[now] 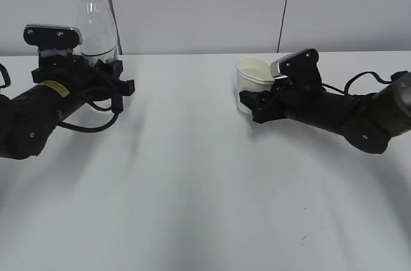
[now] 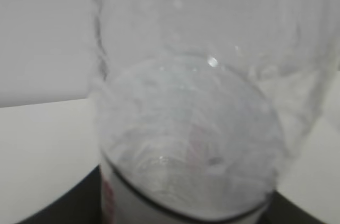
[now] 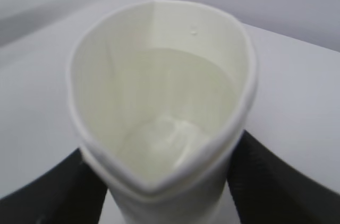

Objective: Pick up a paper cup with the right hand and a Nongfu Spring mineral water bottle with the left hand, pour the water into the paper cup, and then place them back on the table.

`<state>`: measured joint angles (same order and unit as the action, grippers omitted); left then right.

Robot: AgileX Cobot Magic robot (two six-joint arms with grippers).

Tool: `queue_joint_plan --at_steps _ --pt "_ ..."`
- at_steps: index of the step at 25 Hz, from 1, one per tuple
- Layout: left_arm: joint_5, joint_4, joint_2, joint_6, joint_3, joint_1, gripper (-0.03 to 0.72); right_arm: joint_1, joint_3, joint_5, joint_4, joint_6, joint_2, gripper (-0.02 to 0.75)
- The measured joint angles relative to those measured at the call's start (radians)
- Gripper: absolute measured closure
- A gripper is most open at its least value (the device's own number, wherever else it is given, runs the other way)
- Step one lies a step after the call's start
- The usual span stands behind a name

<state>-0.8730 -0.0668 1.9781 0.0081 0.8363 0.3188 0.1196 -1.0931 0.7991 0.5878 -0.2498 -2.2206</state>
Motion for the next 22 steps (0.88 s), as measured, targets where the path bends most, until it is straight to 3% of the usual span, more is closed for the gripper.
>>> queue_joint_plan --at_steps 8,22 --pt "-0.036 0.001 0.037 0.000 0.000 0.000 0.369 0.000 0.000 0.061 -0.080 0.068 -0.060 0.242" --pt "-0.054 0.002 0.037 0.000 0.000 0.000 0.369 0.000 0.000 0.102 -0.091 0.077 -0.081 0.243"
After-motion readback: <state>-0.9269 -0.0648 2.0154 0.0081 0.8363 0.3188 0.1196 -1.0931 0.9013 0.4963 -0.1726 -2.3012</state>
